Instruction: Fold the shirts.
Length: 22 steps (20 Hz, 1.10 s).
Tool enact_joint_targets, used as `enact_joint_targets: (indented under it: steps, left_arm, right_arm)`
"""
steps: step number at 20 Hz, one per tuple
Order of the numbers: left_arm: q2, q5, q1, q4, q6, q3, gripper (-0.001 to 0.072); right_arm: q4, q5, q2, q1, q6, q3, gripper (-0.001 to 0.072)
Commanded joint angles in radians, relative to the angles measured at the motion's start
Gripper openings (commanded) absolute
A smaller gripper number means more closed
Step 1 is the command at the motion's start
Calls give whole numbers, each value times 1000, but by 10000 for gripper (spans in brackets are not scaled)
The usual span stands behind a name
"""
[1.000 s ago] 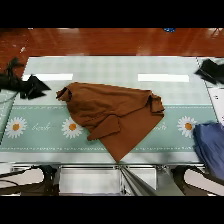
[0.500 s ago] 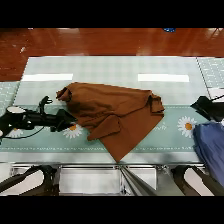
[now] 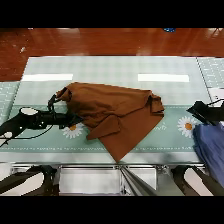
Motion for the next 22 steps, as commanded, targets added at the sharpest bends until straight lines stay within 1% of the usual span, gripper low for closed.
enact_joint_targets:
  steps: [1, 4, 7, 9, 13, 15, 17, 19, 20, 21, 22]
  left_arm:
    - [-1, -27, -6, -9, 13, 47, 14]
    - [-1, -27, -6, -10, 13, 66, 14]
    - [-1, -40, -6, -9, 13, 67, 14]
    - [-1, -43, -6, -9, 13, 67, 14]
    - [-1, -46, -7, -10, 13, 67, 15]
    - [-1, -46, -8, -10, 13, 67, 14]
    - [-1, -46, -8, -10, 13, 67, 14]
    - [-1, -46, -8, -10, 13, 67, 15]
    - [-1, -46, -8, -10, 13, 67, 14]
    - [-1, -45, -8, -10, 13, 67, 14]
    - [-1, -45, -7, -9, 13, 67, 15]
  right_arm:
    - [7, 67, -55, 0, -31, -10, 408]
    - [166, 101, -154, 0, -141, -24, 408]
    - [362, 88, -239, 0, -251, -24, 408]
    - [451, 66, -291, 18, -289, -16, 408]
    - [445, 12, -406, 148, -279, 57, 408]
    - [415, -21, -467, 207, -228, 98, 408]
    - [413, -44, -515, 253, -219, 134, 406]
    - [412, -71, -534, 285, -212, 165, 349]
    - [412, -85, -534, 295, -212, 178, 247]
    - [412, -84, -534, 295, -213, 191, 105]
    - [412, -73, -534, 295, -226, 207, 21]
